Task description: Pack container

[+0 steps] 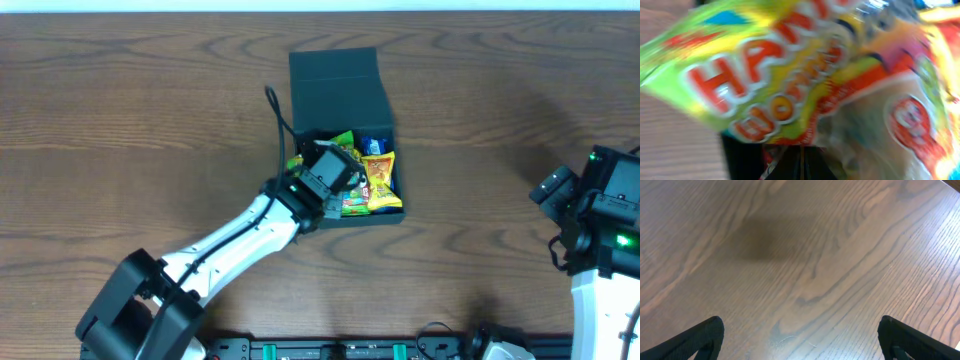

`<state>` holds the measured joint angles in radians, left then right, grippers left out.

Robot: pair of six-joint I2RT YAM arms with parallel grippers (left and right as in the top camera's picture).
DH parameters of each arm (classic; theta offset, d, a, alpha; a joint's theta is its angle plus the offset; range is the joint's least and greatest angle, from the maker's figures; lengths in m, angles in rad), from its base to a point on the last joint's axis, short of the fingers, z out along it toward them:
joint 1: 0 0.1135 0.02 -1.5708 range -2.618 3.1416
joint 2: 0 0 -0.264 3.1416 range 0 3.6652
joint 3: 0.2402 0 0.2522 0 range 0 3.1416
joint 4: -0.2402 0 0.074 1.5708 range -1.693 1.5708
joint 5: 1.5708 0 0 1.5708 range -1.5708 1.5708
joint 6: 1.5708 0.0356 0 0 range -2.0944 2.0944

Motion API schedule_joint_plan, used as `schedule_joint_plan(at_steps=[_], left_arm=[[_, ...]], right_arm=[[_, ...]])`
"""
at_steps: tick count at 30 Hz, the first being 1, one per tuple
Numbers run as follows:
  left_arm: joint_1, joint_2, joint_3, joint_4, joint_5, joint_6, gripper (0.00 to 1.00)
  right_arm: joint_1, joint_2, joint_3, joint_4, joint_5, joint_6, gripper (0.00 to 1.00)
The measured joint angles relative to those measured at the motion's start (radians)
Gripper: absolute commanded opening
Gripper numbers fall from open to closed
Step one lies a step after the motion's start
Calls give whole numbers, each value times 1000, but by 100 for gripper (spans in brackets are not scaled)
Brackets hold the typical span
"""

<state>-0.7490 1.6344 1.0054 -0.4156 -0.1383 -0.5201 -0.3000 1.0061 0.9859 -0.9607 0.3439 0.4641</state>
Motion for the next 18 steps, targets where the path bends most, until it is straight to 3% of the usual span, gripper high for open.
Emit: schedule_joint_plan(at_steps=[7,18], left_arm=[[63,-5,0,26,6,29,6],[49,-69,7,27,65,50,6]], right_arm=[[0,0,0,0,0,0,99],[0,0,0,0,0,0,99]])
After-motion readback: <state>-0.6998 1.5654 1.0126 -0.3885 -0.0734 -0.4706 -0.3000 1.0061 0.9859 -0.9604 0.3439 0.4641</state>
